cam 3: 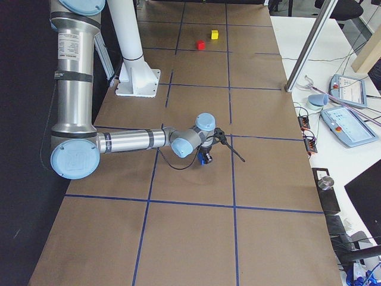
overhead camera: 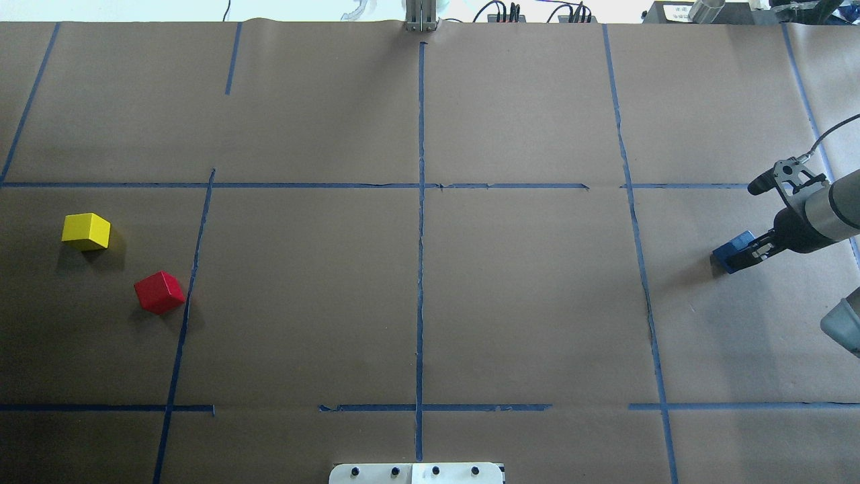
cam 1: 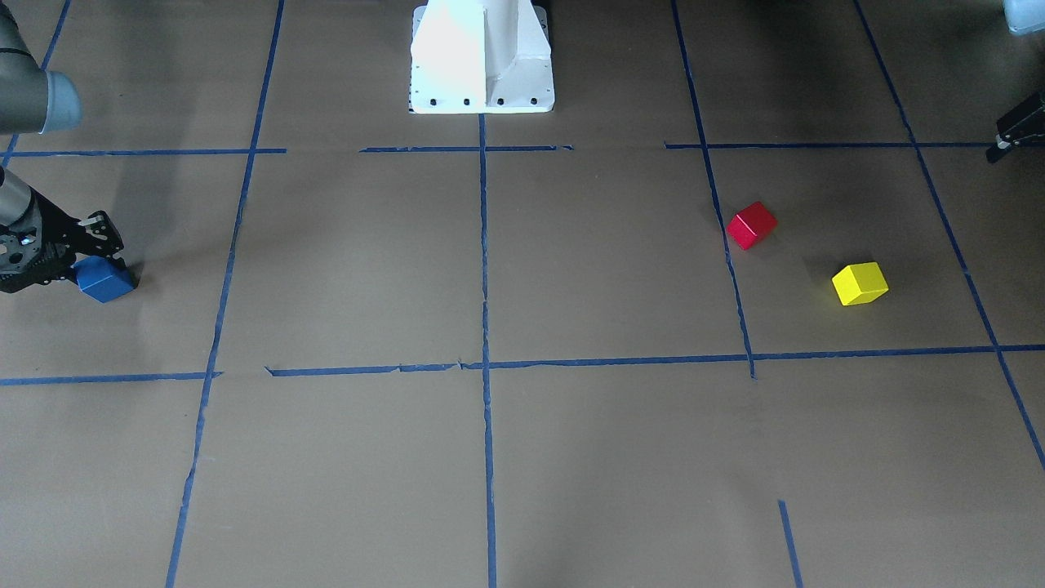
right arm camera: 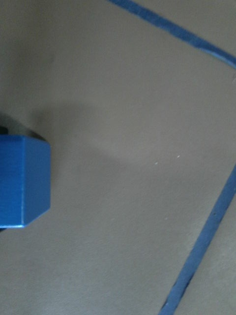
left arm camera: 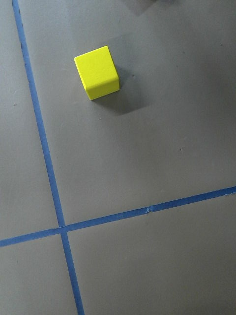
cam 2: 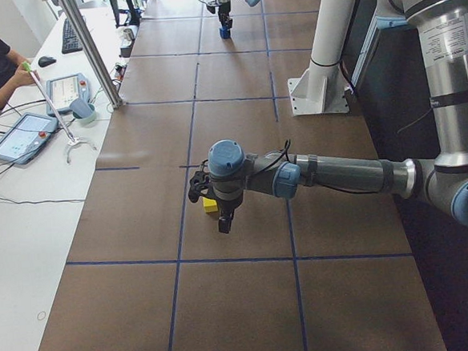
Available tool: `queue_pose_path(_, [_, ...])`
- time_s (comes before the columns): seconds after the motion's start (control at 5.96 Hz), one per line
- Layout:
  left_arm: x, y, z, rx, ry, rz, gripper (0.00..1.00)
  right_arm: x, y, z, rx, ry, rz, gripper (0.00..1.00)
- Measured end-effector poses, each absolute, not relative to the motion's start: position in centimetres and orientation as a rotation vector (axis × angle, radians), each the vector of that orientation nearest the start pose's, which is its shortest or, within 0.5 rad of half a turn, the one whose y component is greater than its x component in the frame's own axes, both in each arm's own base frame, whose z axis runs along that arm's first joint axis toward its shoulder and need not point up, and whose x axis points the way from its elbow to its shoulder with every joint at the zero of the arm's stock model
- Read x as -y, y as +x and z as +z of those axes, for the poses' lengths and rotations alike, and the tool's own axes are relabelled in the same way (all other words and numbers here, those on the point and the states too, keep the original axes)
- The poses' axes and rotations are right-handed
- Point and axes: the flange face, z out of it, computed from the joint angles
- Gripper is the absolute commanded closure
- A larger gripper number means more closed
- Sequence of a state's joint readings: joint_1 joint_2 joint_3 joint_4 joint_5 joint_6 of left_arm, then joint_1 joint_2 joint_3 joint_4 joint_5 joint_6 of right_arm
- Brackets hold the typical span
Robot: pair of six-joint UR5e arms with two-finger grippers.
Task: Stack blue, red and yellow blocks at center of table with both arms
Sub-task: 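Carry the blue cube with the right gripper to the table center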
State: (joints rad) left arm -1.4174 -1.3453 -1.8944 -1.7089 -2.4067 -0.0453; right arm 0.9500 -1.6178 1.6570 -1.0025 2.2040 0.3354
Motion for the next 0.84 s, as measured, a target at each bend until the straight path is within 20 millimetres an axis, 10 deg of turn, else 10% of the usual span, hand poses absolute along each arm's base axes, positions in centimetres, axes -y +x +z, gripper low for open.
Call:
queue_pose_path(0.34, [41.2, 0.4, 58.0, -0.851, 0.139, 0.199, 0.00, 46.9, -26.1, 51.1, 0.897, 0.274, -0.377, 1.00])
queue_pose_path(0.84, [41.0, 0.3, 58.8, -0.849, 0.122, 0.189, 0.00, 44.9, -42.5, 36.4, 1.020, 0.169, -0.131, 1.00])
